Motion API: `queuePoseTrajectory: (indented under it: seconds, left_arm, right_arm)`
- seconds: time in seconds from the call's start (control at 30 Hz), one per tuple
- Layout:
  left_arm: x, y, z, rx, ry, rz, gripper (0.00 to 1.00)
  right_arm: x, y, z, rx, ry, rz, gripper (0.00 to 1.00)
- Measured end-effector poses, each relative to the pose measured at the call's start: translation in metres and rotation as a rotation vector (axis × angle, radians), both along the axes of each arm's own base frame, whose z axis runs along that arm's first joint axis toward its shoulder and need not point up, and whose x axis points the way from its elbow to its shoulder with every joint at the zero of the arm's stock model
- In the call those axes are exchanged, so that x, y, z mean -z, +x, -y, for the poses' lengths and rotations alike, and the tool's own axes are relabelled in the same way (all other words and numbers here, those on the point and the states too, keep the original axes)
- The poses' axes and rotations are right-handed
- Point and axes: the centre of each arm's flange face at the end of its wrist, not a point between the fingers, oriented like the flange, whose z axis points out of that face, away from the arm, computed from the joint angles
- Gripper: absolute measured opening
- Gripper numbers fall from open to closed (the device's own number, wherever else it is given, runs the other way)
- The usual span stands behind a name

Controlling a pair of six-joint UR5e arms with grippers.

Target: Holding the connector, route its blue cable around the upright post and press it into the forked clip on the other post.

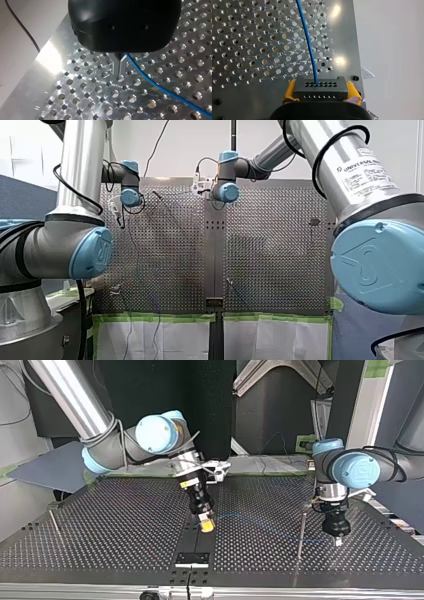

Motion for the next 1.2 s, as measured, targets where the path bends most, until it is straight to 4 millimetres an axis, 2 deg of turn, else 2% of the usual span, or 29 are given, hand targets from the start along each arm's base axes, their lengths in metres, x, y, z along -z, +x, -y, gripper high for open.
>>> queuePoseTrajectory:
  seconds: [0.2,0.47,0.5,0.53,0.57,0.63,0.67,0.7,0.8,1.07,1.13,1.17,1.2]
  left_arm:
    - [0.004,0.002,0.002,0.027,-0.013,-0.003,0.0]
    - [0.028,0.01,0.01,0.054,-0.019,-0.046,0.0]
    - [0.029,0.01,0.01,0.055,-0.018,-0.048,0.05]
    - [0.03,0.01,0.011,0.057,-0.017,-0.05,0.16]
    - [0.03,0.01,0.012,0.058,-0.016,-0.051,0.16]
    - [0.031,0.01,0.014,0.06,-0.014,-0.055,0.33]
    - [0.031,0.01,0.015,0.061,-0.013,-0.056,0.33]
    - [0.031,0.009,0.016,0.062,-0.013,-0.058,0.39]
    - [0.032,0.008,0.02,0.068,-0.007,-0.063,0.41]
    - [0.032,0.007,0.029,0.087,0.002,-0.066,0.41]
    - [0.032,0.007,0.032,0.099,0.004,-0.064,0.53]
    - [0.032,0.007,0.033,0.106,0.005,-0.064,0.53]
    - [0.032,0.007,0.034,0.114,0.006,-0.063,0.65]
  right_arm:
    - [0.0,-0.006,0.009,0.013,0.004,-0.001,0.0]
    - [0.004,-0.011,0.014,0.024,0.022,-0.016,0.0]
    - [0.004,-0.012,0.014,0.024,0.024,-0.017,0.0]
    - [0.005,-0.012,0.014,0.024,0.026,-0.019,0.0]
    - [0.005,-0.012,0.014,0.025,0.027,-0.021,0.0]
    - [0.006,-0.012,0.014,0.026,0.029,-0.025,0.0]
    - [0.006,-0.013,0.014,0.026,0.03,-0.027,0.0]
    - [0.006,-0.013,0.014,0.026,0.031,-0.028,0.0]
    - [0.008,-0.013,0.013,0.026,0.038,-0.036,0.0]
    - [0.016,-0.014,0.012,0.027,0.053,-0.059,0.0]
    - [0.021,-0.014,0.012,0.028,0.06,-0.07,0.0]
    - [0.024,-0.014,0.012,0.029,0.064,-0.076,0.0]
    - [0.027,-0.014,0.012,0.029,0.07,-0.084,0.0]
